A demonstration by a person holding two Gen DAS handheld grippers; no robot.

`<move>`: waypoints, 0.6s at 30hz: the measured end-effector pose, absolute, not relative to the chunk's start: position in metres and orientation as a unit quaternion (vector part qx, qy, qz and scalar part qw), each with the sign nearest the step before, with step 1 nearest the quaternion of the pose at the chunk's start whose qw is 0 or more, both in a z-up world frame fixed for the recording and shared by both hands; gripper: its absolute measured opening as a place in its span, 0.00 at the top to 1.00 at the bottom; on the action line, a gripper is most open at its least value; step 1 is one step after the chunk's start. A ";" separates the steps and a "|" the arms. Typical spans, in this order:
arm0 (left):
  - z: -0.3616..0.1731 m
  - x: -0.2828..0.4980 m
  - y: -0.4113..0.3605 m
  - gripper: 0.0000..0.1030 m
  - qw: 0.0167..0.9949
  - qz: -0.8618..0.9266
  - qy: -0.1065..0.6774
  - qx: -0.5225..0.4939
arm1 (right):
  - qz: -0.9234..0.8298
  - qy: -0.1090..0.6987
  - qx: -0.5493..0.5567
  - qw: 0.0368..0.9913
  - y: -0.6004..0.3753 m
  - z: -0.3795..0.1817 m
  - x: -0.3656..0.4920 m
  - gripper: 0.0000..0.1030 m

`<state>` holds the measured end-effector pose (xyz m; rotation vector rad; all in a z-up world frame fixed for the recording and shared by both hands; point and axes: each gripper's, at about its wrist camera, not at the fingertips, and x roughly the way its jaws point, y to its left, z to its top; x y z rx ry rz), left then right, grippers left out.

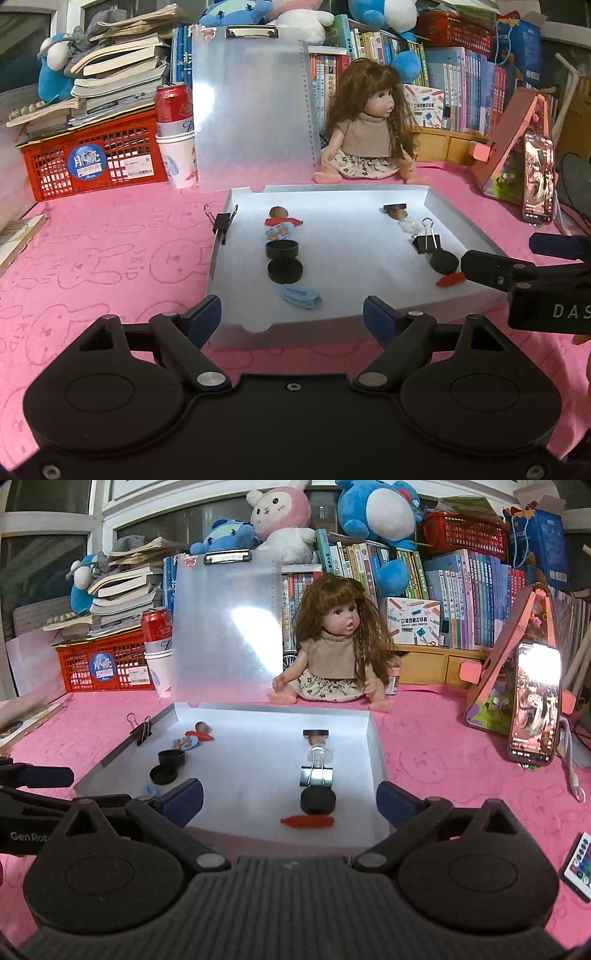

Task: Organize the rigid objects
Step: 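Withdraw both open tools from the box back over the towel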

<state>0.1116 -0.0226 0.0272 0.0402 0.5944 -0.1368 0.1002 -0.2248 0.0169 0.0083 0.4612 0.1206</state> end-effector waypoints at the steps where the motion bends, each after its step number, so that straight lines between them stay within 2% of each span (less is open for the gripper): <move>1: 0.026 0.109 -0.022 0.19 0.954 -0.067 0.291 0.020 | 0.060 0.229 0.004 0.972 -0.225 0.016 0.098 0.00; 18: -0.013 0.095 -0.009 0.15 0.943 -0.035 0.330 -0.021 | 0.059 0.262 -0.016 0.963 -0.215 -0.027 0.081 0.00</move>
